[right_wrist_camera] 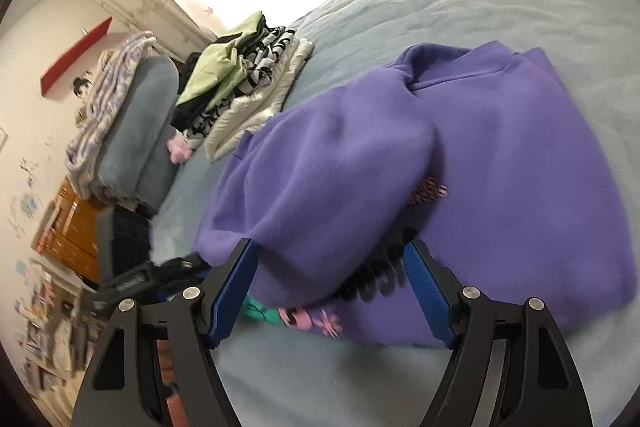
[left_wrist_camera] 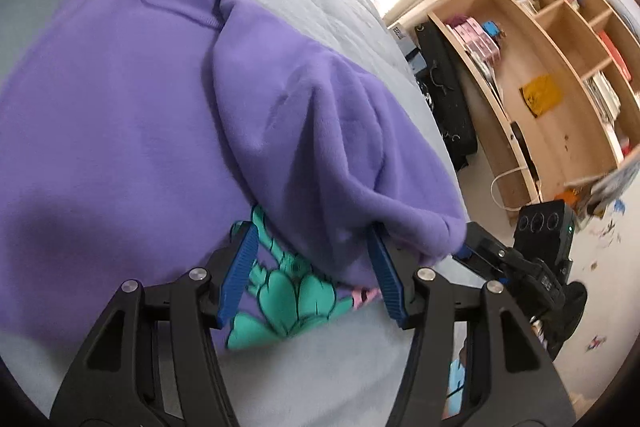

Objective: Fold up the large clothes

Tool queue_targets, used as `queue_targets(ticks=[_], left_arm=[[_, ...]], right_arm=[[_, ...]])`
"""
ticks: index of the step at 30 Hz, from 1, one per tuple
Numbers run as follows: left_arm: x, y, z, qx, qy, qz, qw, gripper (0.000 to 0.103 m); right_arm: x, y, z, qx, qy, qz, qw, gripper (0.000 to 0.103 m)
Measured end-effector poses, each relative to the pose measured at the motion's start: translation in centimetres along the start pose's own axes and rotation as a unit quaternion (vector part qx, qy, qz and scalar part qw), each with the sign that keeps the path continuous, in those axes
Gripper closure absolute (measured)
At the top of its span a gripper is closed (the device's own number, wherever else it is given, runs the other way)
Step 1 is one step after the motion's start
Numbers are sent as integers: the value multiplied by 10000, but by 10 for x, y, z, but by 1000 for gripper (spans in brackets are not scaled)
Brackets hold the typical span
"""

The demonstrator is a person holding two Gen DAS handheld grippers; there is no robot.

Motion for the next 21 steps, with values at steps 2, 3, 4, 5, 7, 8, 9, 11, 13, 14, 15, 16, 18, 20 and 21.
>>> queue_targets(ticks=[2, 3, 4, 5, 7, 8, 9, 11, 13, 14, 15, 16, 18, 20, 21], left_arm=[[9, -1, 1, -7, 31, -6, 10000, 50], [14, -2, 1, 7, 46, -16, 10000, 50], [19, -4, 1, 17, 77, -29, 10000, 49], [25, -6, 3, 15, 95, -36, 9999, 48], [35, -12, 6, -21, 170, -52, 9998, 48], [39, -14, 6, -41, 197, -66, 9998, 48], [44, -17, 6, -63, 227, -83, 9997, 48], [54, -23, 5, -98, 247, -116, 9996, 48], [58, -30, 1, -160, 296, -196, 9992, 48], [58, -33, -2, -188, 343, -286, 9988, 56], [55, -37, -7, -188, 397, -400, 9982, 61], [50, -41, -13, -154, 431, -553, 9974, 64], [33, -45, -25, -78, 537, -830, 9951, 64], [15, -48, -31, -56, 649, -1022, 9926, 64], [9, -48, -32, -89, 701, -1075, 9917, 64]], right_arm=[[15, -2, 2, -1, 9, 53, 10000, 27], [23, -2, 1, -2, 24, 97, 10000, 27], [31, -2, 0, 9, 53, 149, 9999, 27], [37, -1, -2, 43, 44, 190, 9998, 31], [50, 1, -5, 167, -118, 278, 9994, 49], [56, 1, -6, 224, -189, 307, 9991, 61], [60, 2, -6, 257, -237, 316, 9989, 66], [65, 2, -4, 237, -236, 298, 9990, 72], [66, 1, -1, 229, -278, 281, 9990, 75], [65, -1, 1, 247, -294, 238, 9990, 77], [64, -3, 3, 298, -326, 193, 9988, 78], [61, -6, 4, 409, -407, 136, 9982, 78], [57, -9, 3, 637, -563, 73, 9963, 78], [57, -10, -1, 851, -637, 53, 9943, 78], [57, -10, -3, 921, -650, 63, 9936, 78]])
Point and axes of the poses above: each gripper's, at about its wrist camera, not at the fingertips, and x roughly the way its jaws point, z to its left, y to its underside, the point moved 3 cm from there along x, roughly the way its jaws point, and after that the axes turned 10 degrees about -z, right-handed, at the moved point
